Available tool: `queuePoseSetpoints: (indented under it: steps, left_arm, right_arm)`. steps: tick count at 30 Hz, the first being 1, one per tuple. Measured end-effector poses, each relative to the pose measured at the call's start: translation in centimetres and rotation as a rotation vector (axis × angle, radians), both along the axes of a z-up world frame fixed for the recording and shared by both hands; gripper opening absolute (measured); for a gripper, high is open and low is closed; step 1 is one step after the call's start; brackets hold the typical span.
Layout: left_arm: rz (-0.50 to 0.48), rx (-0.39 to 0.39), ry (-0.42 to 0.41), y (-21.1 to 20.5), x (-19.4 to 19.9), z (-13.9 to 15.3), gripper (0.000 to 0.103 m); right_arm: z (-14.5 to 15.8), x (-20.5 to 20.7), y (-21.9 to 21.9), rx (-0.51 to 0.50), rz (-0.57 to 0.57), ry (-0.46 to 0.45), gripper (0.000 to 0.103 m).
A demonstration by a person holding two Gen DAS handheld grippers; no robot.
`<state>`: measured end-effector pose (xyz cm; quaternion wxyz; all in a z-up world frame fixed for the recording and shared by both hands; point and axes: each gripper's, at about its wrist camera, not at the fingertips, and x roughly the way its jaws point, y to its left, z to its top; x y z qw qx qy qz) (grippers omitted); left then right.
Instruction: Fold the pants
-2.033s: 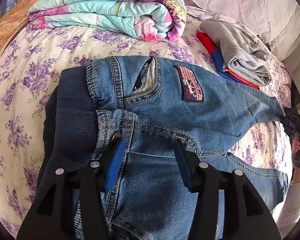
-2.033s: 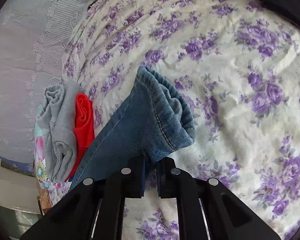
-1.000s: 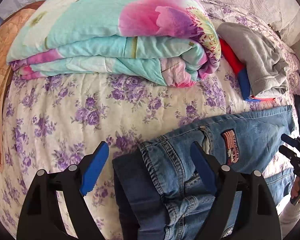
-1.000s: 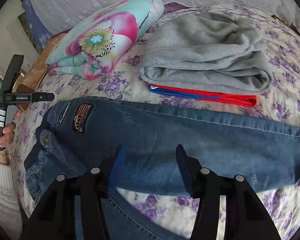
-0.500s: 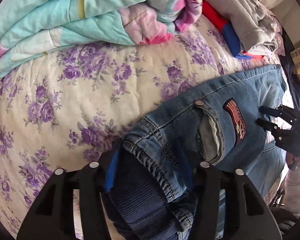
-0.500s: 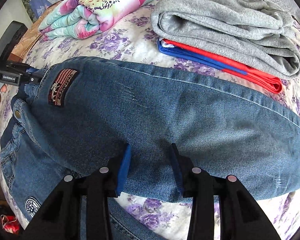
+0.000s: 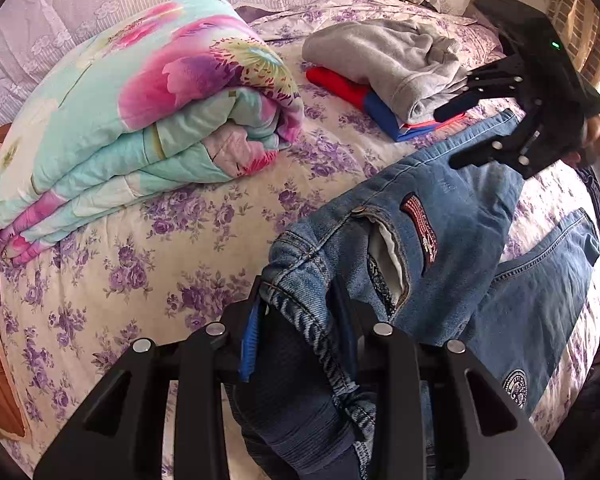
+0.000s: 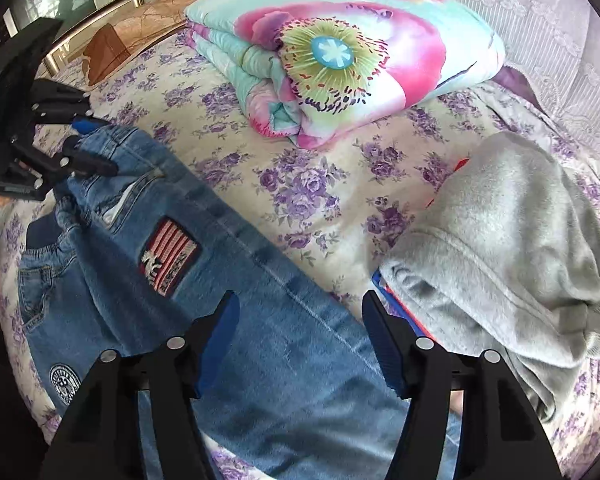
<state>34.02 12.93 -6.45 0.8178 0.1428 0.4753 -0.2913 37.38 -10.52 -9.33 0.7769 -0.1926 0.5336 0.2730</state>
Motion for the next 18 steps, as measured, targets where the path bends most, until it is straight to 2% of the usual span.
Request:
queuePoseSetpoints:
  steps: [2, 5, 7, 8, 10, 12, 13, 14, 15, 18]
  left_arm:
    - [-0.004, -0.012, -0.009, -0.1, -0.6, 0.0, 0.032]
    - [-0.022, -0.043, -0.022, 0.2, -1.2, 0.5, 0.032]
    - [-0.041, -0.062, -0.034, 0.2, -1.5, 0.8, 0.032]
    - [-0.049, -0.068, -0.039, 0.3, -1.7, 0.9, 0.032]
    - [-0.052, -0.078, -0.040, 0.3, -1.7, 0.8, 0.032]
    - [-0.038, -0.083, -0.026, 0.5, -1.2, 0.3, 0.032]
    - [-0.029, -0.080, -0.020, 0.5, -0.9, 0.0, 0.032]
    - [-0.021, -0.076, -0.015, 0.5, -0.6, -0.2, 0.032]
    - [-0.008, -0.068, -0.009, 0.5, -0.2, -0.5, 0.032]
    - [0.038, -0.037, 0.006, 0.6, 1.8, -1.2, 0.033]
  right_arm:
    - [-0.9, 1.4, 0.5, 0.002, 0.027, 0.044, 0.053]
    - [-2.0, 2.7, 1.2, 0.067, 0.104, 0.174, 0.053]
    - [-2.5, 3.5, 1.5, 0.088, 0.146, 0.219, 0.053]
    - [-2.8, 3.7, 1.6, 0.096, 0.158, 0.233, 0.055]
    - [-4.1, 4.6, 1.6, 0.118, 0.175, 0.330, 0.062]
    - [-5.7, 4.6, 1.6, 0.074, 0.171, 0.394, 0.062]
    - [-6.4, 4.5, 1.6, 0.050, 0.157, 0.385, 0.054]
    - [-6.4, 4.0, 1.6, 0.051, 0.159, 0.369, 0.024]
    - [-6.0, 3.3, 1.7, 0.055, 0.176, 0.332, 0.016]
    - [-3.9, 1.9, 1.5, 0.040, 0.168, 0.165, 0.014]
